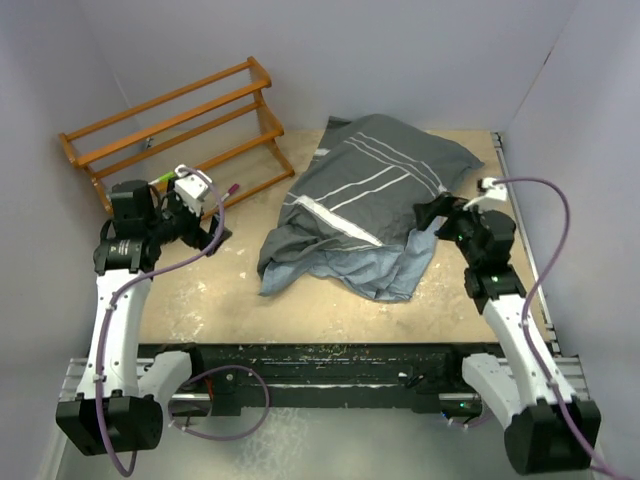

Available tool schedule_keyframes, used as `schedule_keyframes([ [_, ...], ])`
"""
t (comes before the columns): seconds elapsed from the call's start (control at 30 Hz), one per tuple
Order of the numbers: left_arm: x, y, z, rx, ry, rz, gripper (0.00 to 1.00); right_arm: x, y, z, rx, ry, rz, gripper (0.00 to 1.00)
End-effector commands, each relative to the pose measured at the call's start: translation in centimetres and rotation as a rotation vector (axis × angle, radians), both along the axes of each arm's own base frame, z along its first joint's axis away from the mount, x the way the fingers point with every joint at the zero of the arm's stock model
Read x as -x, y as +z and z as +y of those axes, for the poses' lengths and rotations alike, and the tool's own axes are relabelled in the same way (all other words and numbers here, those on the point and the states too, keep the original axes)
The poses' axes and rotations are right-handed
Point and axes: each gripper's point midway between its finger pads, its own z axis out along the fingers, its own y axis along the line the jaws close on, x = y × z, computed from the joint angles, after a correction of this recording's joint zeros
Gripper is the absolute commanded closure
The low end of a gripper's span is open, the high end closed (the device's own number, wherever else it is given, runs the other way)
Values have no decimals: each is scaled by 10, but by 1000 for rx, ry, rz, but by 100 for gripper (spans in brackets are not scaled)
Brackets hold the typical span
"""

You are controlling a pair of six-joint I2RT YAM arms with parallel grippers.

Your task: Remove the pillowcase from the pillow

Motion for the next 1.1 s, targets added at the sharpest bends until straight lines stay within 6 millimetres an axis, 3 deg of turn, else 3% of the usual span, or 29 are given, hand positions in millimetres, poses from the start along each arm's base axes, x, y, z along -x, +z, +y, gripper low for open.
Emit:
schedule_keyframes([
  [0.0,41,-7,-21,24,-168,128,1,9,8,71,-247,362,86,0],
  [0.03,41,-7,-21,19,-169,126,1,3,19,67,-318,304,107,0],
  [0.13,38,-8,-18,4,-163,108,1,0,14,55,-376,163,302,0],
  [0.23,39,-12,-24,19,-193,115,1,4,-7,83,-428,355,425,0],
  [0.33,36,-28,-40,4,-244,175,1,17,-11,118,-608,652,415,0],
  [0.4,33,-44,-57,-40,-275,229,1,18,1,122,-787,700,331,0],
  [0.47,29,-54,-70,-61,-302,255,1,13,-9,113,-864,655,364,0],
  [0.5,25,-59,-75,-68,-317,267,1,6,-16,109,-814,607,415,0],
  [0.53,23,-62,-81,-81,-338,271,1,-9,-29,94,-655,486,440,0],
  [0.57,22,-67,-86,-101,-357,282,1,-16,-27,81,-489,419,464,0],
  [0.63,18,-77,-94,-140,-393,301,1,-29,2,53,-230,274,445,0],
  [0.7,13,-88,-100,-167,-411,310,1,-32,50,18,-12,56,334,0],
  [0.77,9,-97,-111,-186,-440,318,1,-22,57,1,-49,-64,291,0],
  [0.83,6,-104,-121,-198,-463,328,1,-14,42,-16,-176,-179,298,2],
  [0.9,3,-109,-130,-202,-483,336,1,-14,46,0,-198,-17,248,11],
  [0.97,2,-117,-138,-215,-506,346,1,-15,56,-10,-101,-93,179,2],
  [1.07,2,-132,-148,-247,-539,368,1,-6,58,0,63,-120,161,0],
])
